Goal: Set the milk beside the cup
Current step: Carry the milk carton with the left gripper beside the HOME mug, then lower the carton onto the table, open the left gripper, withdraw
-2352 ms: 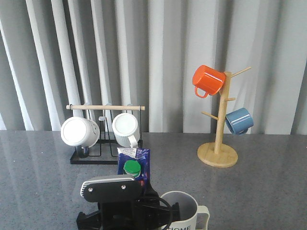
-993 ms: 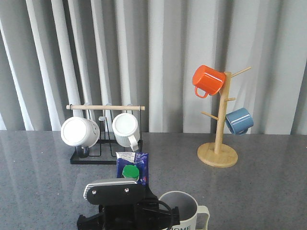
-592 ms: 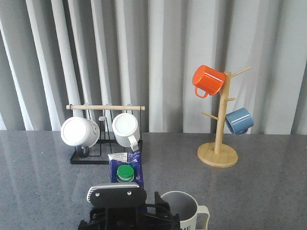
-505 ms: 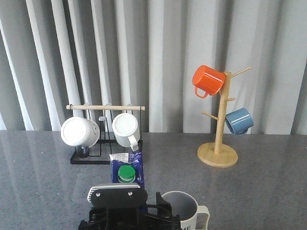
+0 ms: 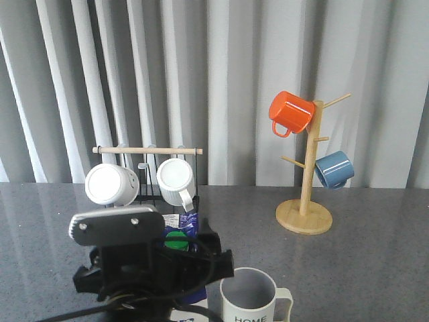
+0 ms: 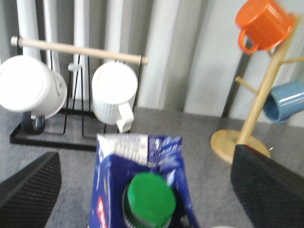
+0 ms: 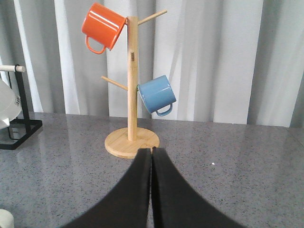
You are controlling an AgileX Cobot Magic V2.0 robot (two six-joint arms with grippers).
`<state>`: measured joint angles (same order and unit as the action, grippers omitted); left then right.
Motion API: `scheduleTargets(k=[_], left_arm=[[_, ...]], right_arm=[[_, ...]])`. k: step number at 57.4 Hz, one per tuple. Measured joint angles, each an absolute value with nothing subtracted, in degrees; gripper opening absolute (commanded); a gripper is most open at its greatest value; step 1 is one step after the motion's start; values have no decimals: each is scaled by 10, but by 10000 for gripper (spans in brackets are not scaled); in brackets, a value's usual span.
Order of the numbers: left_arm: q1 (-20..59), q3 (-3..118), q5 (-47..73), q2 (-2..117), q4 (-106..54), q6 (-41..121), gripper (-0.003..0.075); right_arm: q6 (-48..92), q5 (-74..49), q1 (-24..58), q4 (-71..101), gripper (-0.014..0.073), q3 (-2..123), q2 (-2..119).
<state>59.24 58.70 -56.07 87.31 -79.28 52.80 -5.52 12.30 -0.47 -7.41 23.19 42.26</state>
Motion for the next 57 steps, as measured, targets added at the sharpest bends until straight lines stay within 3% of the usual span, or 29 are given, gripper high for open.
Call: scheduleTargets(k=[5, 8, 15, 45, 57], left_arm=[[592, 587, -541, 832, -757, 547, 573], [592, 587, -526, 804, -733, 572, 447], [592, 587, -490, 752, -684, 629, -5], [592, 587, -500, 684, -694, 648, -8], [592, 603, -486, 684, -653, 479, -8]], right_arm=[[-55, 123, -5, -74, -9, 232, 423], [-55, 123, -5, -74, -9, 232, 423], [-55, 123, -5, -74, -9, 232, 423], [-55, 123, -5, -74, -9, 232, 423], [-55, 123, -5, -74, -9, 232, 423]])
